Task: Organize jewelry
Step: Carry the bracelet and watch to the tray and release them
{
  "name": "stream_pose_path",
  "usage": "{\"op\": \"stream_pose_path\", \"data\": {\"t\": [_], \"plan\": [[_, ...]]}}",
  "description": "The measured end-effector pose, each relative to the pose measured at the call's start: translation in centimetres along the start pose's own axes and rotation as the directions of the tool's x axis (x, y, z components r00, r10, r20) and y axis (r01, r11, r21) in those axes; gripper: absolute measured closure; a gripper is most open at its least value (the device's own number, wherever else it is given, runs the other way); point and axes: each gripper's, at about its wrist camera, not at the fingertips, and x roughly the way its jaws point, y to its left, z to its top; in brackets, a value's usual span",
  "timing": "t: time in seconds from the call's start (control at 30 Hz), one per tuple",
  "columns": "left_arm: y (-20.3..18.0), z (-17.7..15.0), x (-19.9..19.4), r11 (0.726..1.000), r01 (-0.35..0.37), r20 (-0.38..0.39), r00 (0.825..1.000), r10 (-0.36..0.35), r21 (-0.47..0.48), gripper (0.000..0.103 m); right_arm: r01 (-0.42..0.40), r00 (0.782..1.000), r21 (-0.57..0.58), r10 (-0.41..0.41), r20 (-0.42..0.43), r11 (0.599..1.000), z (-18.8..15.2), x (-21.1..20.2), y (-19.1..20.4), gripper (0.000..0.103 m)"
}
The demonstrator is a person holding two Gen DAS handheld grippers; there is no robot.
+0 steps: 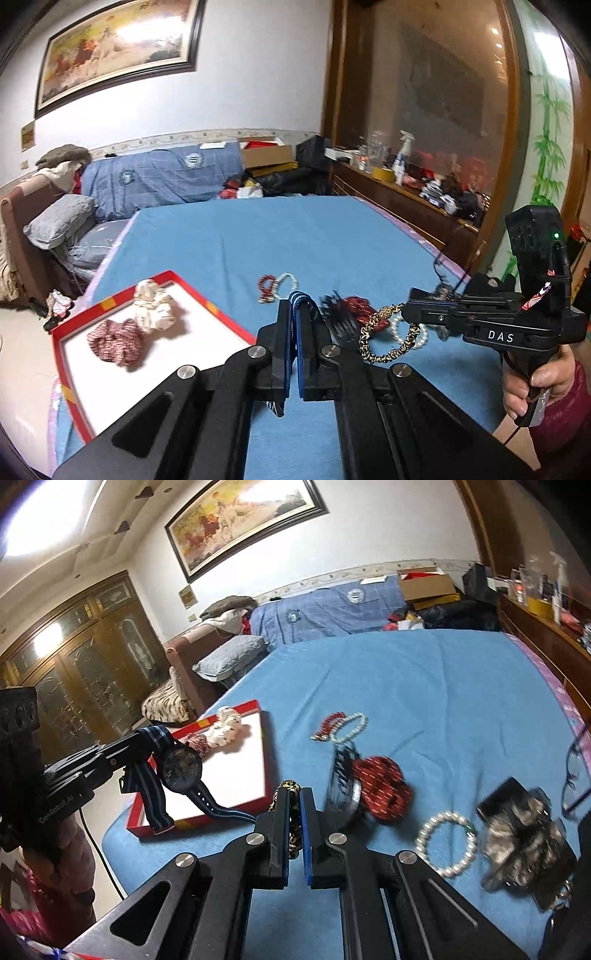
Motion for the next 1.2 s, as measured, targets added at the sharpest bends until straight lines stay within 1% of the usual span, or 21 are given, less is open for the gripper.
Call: {"op": "stream_pose_path", "data": {"t": [0.27, 0.5, 0.63, 0.73, 0.9, 1.03, 1.13, 1.2], "plan": [[4.7, -0.1, -2.4, 0.993, -0.091, 0.032, 0.995, 0.093, -0.071, 0.101, -0.069, 0.998, -0.061, 0.069, -0.008, 0.996, 2.3, 3.2, 4.6, 0.097], [9.5, -1.0, -3.6, 0.972, -0.175, 0.031, 0.983, 0.182, -0.158, 0.101, -0.128, 0.991, -0.109, 0.124, -0.047, 0.986, 3.6, 7.4, 8.8, 0.097], [12.1, -1.6, -3.2, 0.958, -0.21, 0.018, 0.976, 0.218, -0.197, 0.101, -0.144, 0.988, -0.109, 0.136, -0.079, 0.984, 4.2, 10.3, 10.1, 0.097], [13.9, -2.1, -2.6, 0.942, -0.258, 0.0, 0.964, 0.264, -0.213, 0.101, -0.156, 0.984, -0.094, 0.147, -0.096, 0.983, 4.6, 12.4, 10.7, 0.097], [16.2, -2.9, -1.7, 0.921, -0.293, -0.013, 0.954, 0.3, -0.258, 0.101, -0.157, 0.983, -0.065, 0.15, -0.102, 0.985, 5.0, 15.4, 11.4, 0.097], [17.5, -3.2, -0.3, 0.904, -0.332, -0.02, 0.94, 0.339, -0.27, 0.101, -0.149, 0.986, -0.047, 0.145, -0.087, 0.988, 5.5, 17.9, 11.5, 0.097], [18.2, -3.9, 0.8, 0.895, -0.347, -0.034, 0.935, 0.352, -0.281, 0.101, -0.159, 0.983, -0.019, 0.157, -0.091, 0.987, 5.6, 19.8, 11.4, 0.097], [18.7, -4.4, 1.5, 0.892, -0.353, -0.057, 0.934, 0.351, -0.283, 0.101, -0.147, 0.985, -0.012, 0.145, -0.095, 0.989, 5.6, 20.9, 11.3, 0.097]]}}
